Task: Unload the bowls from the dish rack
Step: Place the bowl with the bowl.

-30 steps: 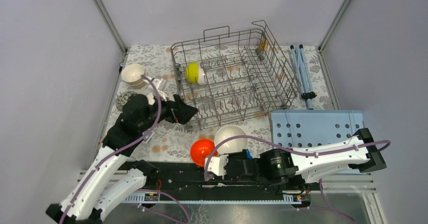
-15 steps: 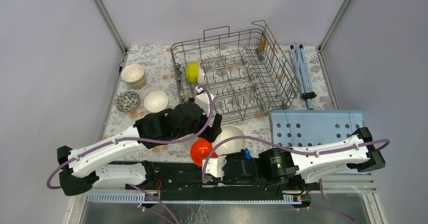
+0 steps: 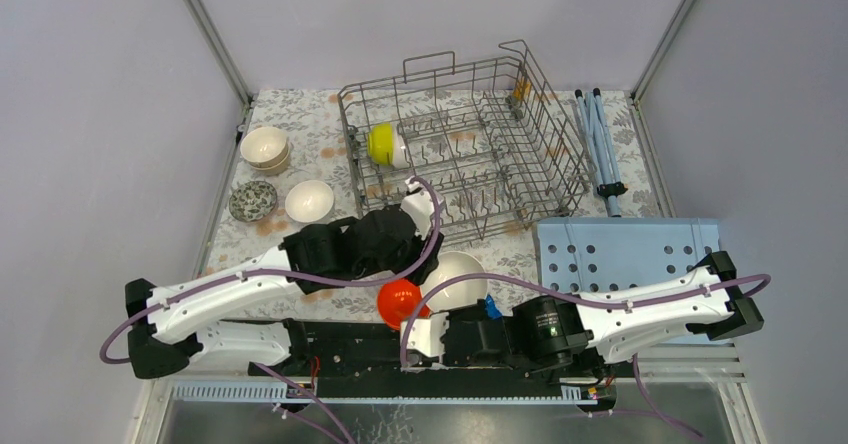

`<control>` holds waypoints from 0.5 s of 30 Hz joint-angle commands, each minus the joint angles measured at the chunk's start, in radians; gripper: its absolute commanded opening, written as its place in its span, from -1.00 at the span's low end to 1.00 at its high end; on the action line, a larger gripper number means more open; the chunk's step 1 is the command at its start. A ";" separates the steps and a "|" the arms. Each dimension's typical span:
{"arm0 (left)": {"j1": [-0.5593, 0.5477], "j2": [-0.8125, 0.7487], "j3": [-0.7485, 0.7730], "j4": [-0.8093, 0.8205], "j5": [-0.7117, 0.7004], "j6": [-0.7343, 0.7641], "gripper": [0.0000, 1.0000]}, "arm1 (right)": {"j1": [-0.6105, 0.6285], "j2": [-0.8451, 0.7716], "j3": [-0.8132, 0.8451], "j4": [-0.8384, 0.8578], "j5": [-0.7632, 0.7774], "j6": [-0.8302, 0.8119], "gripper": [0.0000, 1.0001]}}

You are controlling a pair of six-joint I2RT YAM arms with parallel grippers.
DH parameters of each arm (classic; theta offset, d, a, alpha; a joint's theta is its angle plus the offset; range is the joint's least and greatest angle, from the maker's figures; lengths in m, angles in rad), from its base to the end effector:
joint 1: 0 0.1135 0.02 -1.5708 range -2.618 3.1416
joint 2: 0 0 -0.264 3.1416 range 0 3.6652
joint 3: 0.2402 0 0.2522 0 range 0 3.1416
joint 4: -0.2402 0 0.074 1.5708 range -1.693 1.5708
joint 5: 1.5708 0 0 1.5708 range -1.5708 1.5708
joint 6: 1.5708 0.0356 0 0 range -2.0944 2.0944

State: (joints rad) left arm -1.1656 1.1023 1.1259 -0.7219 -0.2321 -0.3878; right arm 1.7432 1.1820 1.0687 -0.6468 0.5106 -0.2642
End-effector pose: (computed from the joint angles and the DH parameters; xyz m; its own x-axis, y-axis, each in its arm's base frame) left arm 0.0972 -0.2058 0.3450 -0.5466 0.3407 -0.7650 0.6678 0.7285 -0.1527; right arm -0.0251 0.2456 0.3173 0.3544 -0.7073 -0.6117 -0.8575 0.0151 -0.5143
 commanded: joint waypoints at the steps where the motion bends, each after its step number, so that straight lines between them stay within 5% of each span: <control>1: -0.007 0.018 0.024 -0.026 -0.013 0.028 0.16 | 0.021 -0.004 0.059 0.024 0.041 -0.009 -1.00; 7: -0.016 0.022 0.006 -0.027 0.017 0.036 0.00 | 0.024 -0.001 0.057 0.026 0.054 -0.009 -1.00; 11: -0.018 0.011 -0.004 -0.025 0.041 0.034 -0.46 | 0.025 0.007 0.061 0.025 0.058 -0.011 -1.00; 14: -0.019 0.006 -0.007 -0.024 0.044 0.026 -1.00 | 0.025 0.014 0.062 0.023 0.063 -0.010 -1.00; 15: -0.019 0.002 -0.011 -0.022 0.041 0.021 -1.00 | 0.026 0.014 0.061 0.026 0.067 -0.008 -1.00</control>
State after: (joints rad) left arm -1.1950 1.1259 1.1229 -0.7208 -0.1543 -0.3828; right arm 1.7542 1.2068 1.0763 -0.6277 0.5186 -0.2691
